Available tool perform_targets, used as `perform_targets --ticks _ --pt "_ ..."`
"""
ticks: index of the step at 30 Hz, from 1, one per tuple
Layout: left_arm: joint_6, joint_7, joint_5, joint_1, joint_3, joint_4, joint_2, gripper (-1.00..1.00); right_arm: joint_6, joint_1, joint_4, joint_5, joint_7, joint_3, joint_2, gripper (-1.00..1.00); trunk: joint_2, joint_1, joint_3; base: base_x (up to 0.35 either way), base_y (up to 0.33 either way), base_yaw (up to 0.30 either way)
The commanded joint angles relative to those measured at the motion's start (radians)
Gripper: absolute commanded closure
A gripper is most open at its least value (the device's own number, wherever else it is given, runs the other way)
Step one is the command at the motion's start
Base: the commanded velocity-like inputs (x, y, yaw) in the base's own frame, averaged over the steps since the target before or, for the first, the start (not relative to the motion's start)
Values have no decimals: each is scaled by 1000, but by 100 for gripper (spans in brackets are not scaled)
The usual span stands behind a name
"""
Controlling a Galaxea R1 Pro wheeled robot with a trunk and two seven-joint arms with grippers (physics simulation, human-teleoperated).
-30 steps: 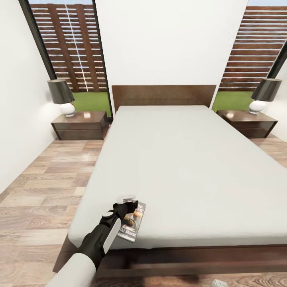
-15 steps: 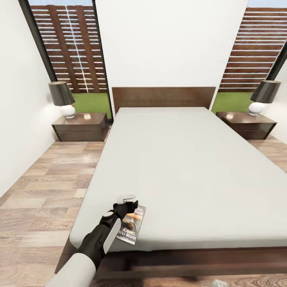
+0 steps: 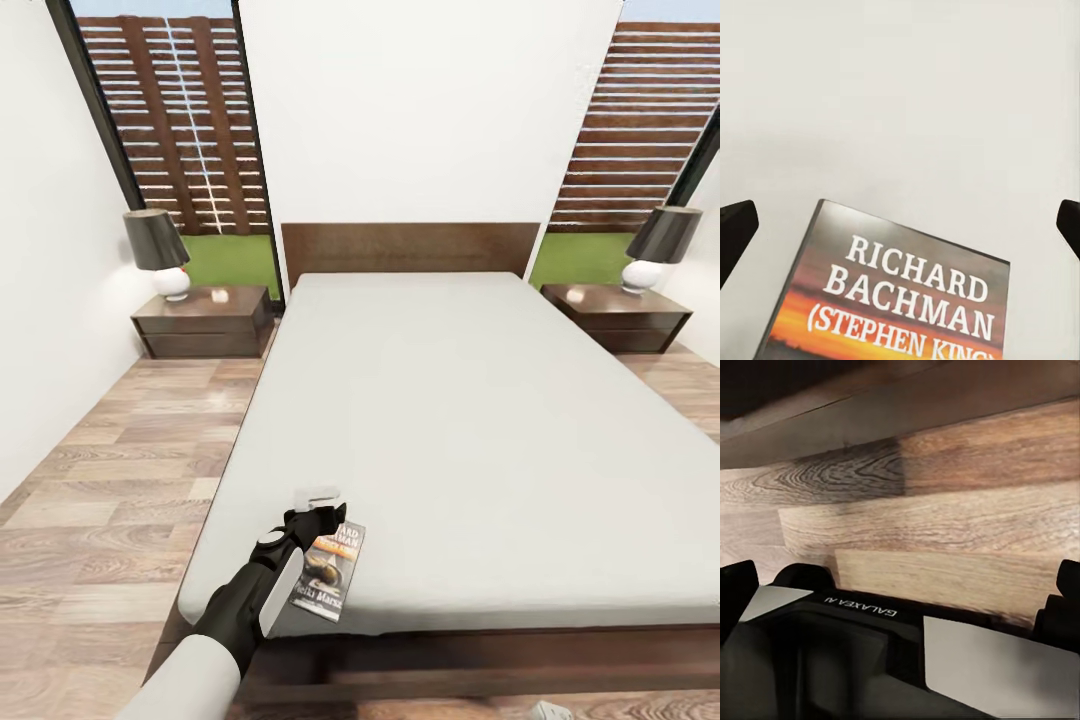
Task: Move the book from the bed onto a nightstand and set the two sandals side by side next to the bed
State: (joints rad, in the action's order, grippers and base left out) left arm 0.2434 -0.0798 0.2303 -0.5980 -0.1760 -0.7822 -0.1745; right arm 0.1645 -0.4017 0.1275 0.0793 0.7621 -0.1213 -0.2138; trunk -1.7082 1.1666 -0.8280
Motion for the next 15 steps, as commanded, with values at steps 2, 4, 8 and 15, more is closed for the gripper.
perform_targets --ticks 2,4,8,15 --pt "4 -8 11 0 -2 -2 0 -100 10 0 0 8 3 -3 0 -100 14 -8 6 0 0 0" --pt "5 -8 11 0 -2 -2 0 -100 10 0 0 8 3 -3 0 -100 28 -16 12 0 0 0" --pt "5 -8 11 0 -2 -2 0 -100 10 0 0 8 3 -3 0 -100 56 -31 24 0 0 0" --pt "5 -8 9 0 -2 -6 0 -100 10 0 0 8 3 -3 1 -100 105 -58 46 0 0 0"
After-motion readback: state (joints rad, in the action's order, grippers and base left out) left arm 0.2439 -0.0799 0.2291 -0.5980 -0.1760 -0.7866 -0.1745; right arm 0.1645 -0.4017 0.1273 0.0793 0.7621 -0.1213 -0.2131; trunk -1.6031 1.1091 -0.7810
